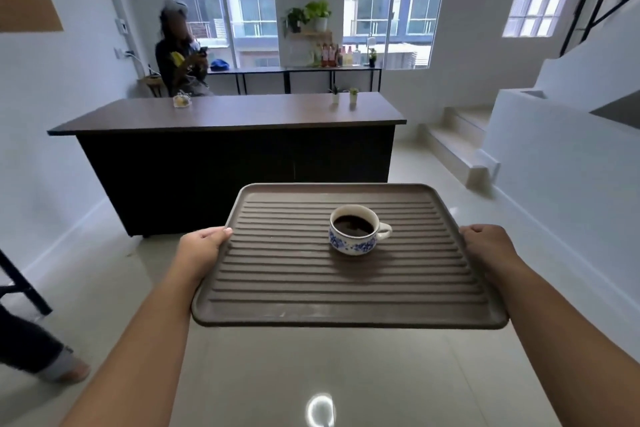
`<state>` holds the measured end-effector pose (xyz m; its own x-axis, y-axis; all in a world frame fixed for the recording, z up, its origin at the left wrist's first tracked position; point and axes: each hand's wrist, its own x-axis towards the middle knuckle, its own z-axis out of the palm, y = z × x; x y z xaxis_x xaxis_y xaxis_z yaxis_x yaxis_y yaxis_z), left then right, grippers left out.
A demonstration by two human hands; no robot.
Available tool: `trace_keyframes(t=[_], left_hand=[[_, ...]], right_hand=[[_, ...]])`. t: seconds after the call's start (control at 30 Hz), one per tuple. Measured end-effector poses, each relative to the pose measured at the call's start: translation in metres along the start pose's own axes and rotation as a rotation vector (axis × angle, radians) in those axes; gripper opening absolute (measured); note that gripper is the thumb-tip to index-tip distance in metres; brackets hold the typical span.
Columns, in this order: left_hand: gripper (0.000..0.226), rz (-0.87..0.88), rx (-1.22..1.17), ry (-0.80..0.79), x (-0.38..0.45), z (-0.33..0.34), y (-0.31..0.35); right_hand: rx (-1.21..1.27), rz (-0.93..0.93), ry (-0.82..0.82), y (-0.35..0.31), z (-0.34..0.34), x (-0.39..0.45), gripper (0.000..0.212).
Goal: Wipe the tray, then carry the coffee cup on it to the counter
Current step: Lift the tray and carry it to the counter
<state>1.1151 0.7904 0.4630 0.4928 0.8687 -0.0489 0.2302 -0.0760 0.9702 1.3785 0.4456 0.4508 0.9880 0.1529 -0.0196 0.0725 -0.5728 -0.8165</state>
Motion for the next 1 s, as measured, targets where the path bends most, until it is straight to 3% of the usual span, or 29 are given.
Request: trace_keyframes(t=[0.37, 0.7, 1.0], left_hand=[[0.025, 0.018, 0.064, -0.02, 0.207, 0.112, 0.028], [0.028, -0.034, 0.01, 0.017, 0.389, 0.227, 0.058], [0.024, -0.047, -0.011, 0.044, 0.57, 0.288, 0.072]], right_hand=[[0.109, 0.079, -0.023, -0.03, 0.081, 0.239, 0.032], [0.092, -0.039, -0.086, -0.085, 0.131, 0.459, 0.034], [0.095, -0.127, -0.094, -0.15, 0.212, 0.631, 0.03]])
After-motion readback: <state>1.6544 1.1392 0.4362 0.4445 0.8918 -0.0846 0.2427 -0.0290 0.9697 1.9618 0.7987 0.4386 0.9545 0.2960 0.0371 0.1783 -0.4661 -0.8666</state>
